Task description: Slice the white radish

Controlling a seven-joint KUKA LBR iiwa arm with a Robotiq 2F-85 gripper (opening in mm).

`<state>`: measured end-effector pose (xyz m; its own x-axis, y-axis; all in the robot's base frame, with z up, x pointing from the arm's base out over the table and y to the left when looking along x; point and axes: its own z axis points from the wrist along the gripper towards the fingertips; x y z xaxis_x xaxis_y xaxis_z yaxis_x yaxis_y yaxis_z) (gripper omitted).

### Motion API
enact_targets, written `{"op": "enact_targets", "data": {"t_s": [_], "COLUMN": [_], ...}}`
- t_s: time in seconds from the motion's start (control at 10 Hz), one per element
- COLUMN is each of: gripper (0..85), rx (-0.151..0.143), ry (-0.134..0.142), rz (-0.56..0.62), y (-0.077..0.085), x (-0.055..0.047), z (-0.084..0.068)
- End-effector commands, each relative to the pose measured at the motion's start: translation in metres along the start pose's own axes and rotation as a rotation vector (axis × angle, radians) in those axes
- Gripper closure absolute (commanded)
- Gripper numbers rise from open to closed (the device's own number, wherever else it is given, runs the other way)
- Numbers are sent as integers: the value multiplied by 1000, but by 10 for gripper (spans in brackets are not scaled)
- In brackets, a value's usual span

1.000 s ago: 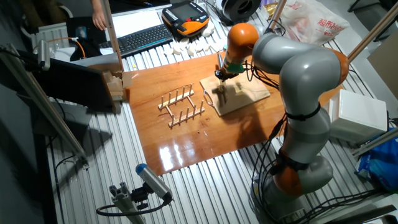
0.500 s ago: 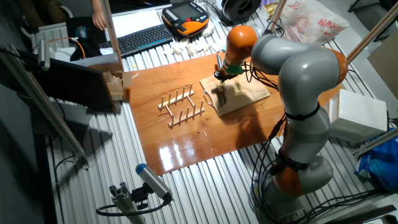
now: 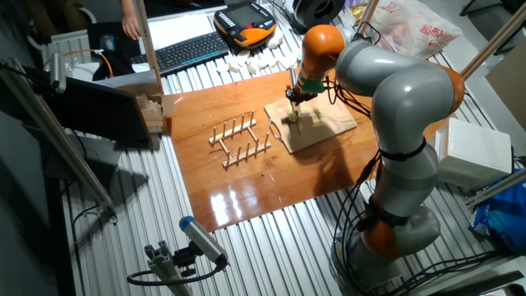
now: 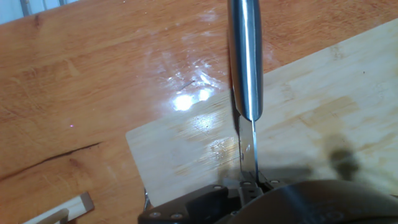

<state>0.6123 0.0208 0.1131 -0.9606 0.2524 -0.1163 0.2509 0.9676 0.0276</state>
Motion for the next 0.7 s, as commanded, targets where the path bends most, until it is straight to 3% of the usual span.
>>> {"op": "enact_targets", "data": {"t_s": [0.0,0.6], "gripper": [850,850], "rx": [-2,-8], "ry": [-1,-6], "rz": [0,4], "y": [0,0], "x": [0,0], "z": [2,11]}}
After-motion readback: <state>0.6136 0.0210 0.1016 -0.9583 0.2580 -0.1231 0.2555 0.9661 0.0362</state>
